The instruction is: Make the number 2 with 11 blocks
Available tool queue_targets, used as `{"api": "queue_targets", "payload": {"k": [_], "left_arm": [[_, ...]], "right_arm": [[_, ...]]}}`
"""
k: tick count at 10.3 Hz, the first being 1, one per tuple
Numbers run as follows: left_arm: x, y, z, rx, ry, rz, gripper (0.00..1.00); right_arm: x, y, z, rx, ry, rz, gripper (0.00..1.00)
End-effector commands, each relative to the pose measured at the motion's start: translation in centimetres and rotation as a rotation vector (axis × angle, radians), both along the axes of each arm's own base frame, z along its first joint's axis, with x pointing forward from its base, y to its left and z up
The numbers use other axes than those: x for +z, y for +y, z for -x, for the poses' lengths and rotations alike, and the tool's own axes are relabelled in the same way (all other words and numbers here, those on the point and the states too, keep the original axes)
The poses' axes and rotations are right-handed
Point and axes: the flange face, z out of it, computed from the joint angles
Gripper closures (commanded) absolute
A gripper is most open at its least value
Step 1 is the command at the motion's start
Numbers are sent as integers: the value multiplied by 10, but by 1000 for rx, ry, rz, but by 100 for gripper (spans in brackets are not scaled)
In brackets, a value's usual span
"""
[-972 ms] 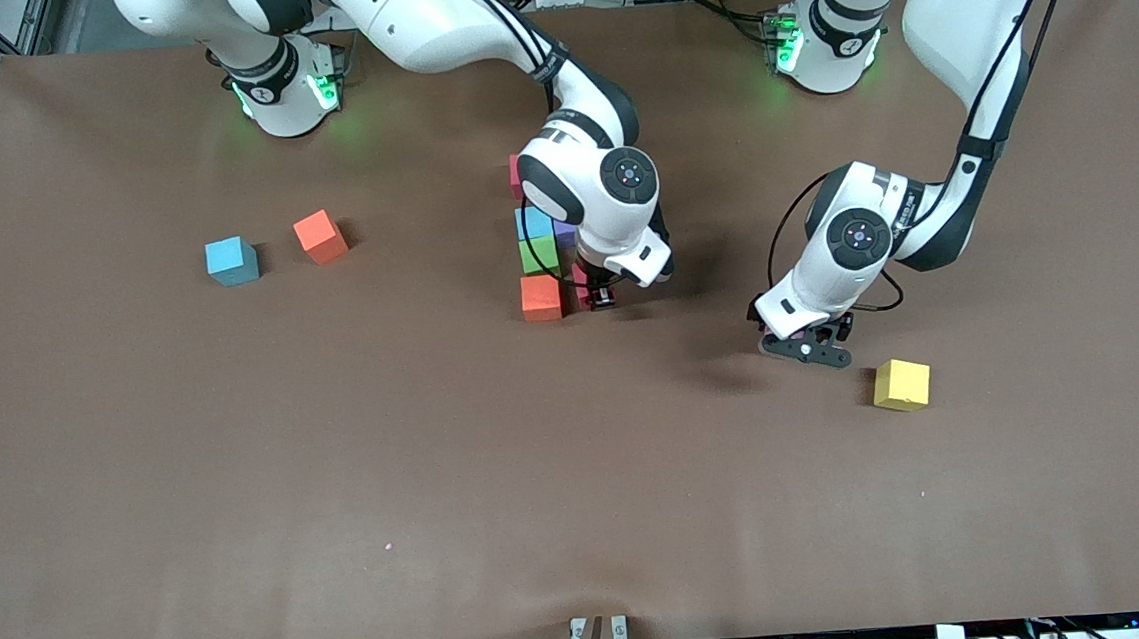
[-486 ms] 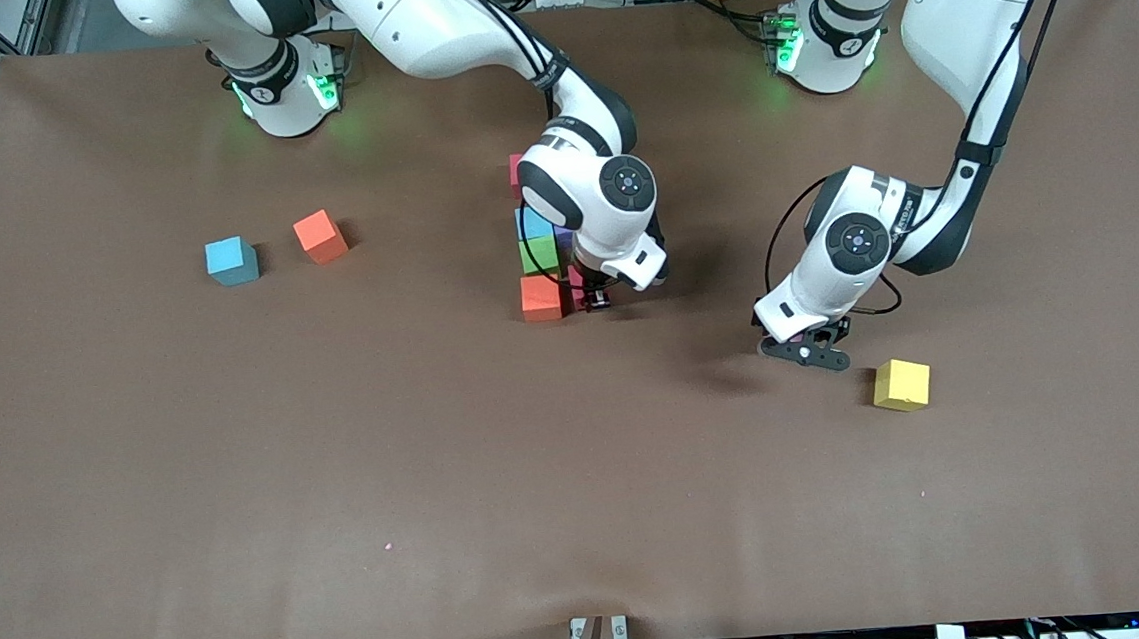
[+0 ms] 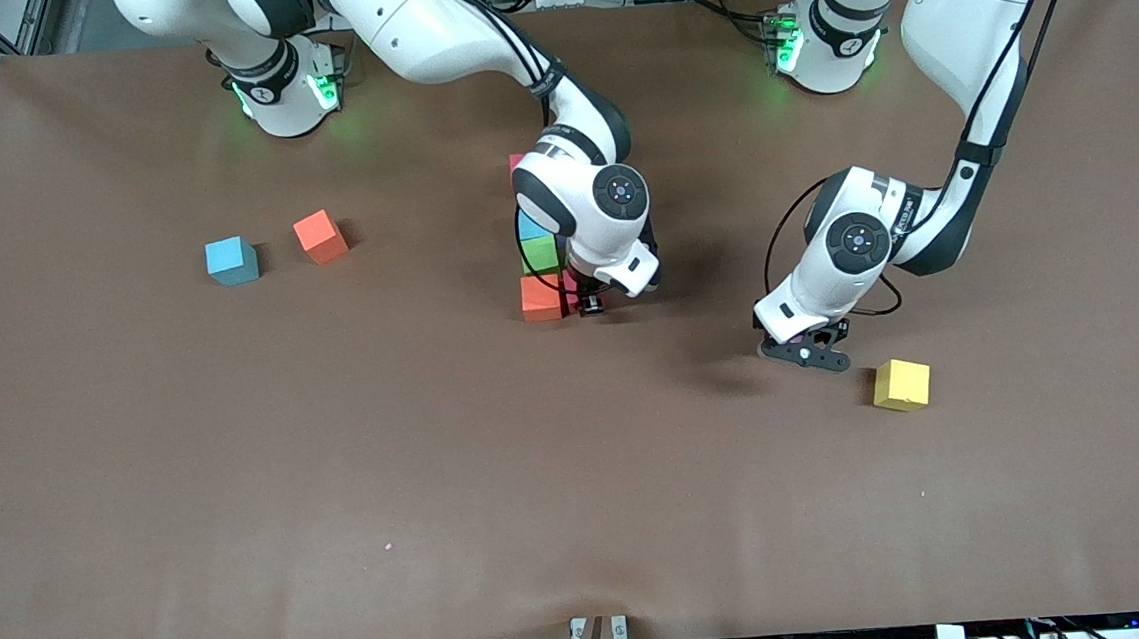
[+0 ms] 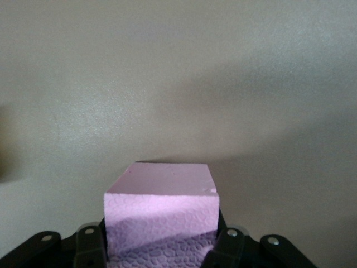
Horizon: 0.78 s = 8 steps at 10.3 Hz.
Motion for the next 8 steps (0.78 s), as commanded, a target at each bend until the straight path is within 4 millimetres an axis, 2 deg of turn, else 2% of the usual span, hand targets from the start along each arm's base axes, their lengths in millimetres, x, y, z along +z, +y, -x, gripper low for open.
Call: {"api": "queue_targets", "payload": {"k": [1, 8], "left_arm": [[12, -6, -4, 46, -35, 5, 37], [39, -7, -12, 50, -67, 2, 35]], "right_arm": [[0, -2, 1, -54, 5, -11, 81], [3, -7, 2, -61, 9, -1, 81]]}}
